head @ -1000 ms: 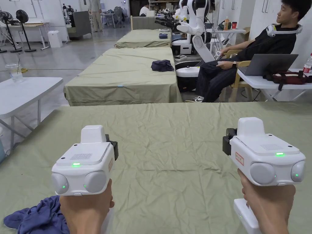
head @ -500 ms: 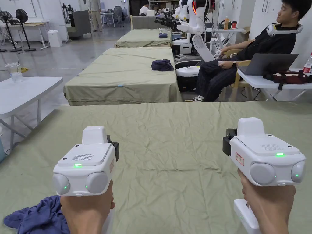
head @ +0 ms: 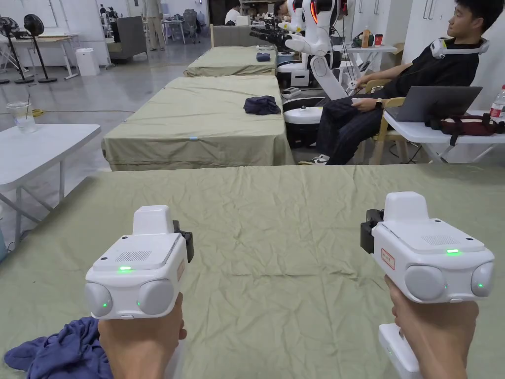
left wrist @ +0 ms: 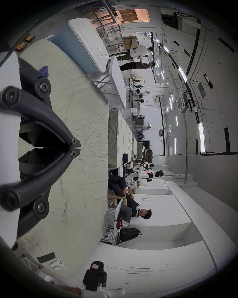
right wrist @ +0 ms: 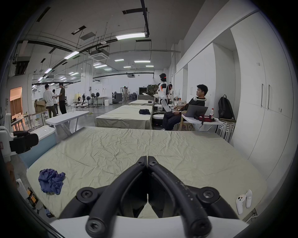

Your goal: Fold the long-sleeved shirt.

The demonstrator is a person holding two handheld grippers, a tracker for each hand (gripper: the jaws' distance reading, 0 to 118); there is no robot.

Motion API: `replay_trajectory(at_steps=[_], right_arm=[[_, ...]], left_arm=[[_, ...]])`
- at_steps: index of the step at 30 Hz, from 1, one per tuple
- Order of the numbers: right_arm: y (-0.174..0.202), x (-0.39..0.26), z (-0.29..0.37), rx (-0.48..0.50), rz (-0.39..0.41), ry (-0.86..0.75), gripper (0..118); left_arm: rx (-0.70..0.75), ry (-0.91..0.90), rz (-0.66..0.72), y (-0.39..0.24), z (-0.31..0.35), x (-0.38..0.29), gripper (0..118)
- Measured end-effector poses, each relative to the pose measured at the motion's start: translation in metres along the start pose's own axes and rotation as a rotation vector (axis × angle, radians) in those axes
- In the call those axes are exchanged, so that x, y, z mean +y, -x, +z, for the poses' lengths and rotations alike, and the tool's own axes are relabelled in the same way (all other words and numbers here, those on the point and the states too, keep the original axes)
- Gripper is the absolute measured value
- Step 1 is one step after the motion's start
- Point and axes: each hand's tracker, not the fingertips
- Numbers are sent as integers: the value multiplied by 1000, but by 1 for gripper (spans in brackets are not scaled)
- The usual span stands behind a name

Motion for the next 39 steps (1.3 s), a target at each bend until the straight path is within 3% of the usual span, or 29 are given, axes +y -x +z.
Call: replay_trajectory(at_steps=[9, 30, 39], right_arm=[[17, -4, -6, 24, 22, 10, 2], [233, -8, -27, 484, 164, -10, 2], [273, -15, -24, 565, 209, -3, 2]], left_arm=[[35, 5, 6, 23, 3, -11, 0], [437, 74, 96, 200, 87, -66, 0], [477, 105, 114, 229, 92, -78, 0]])
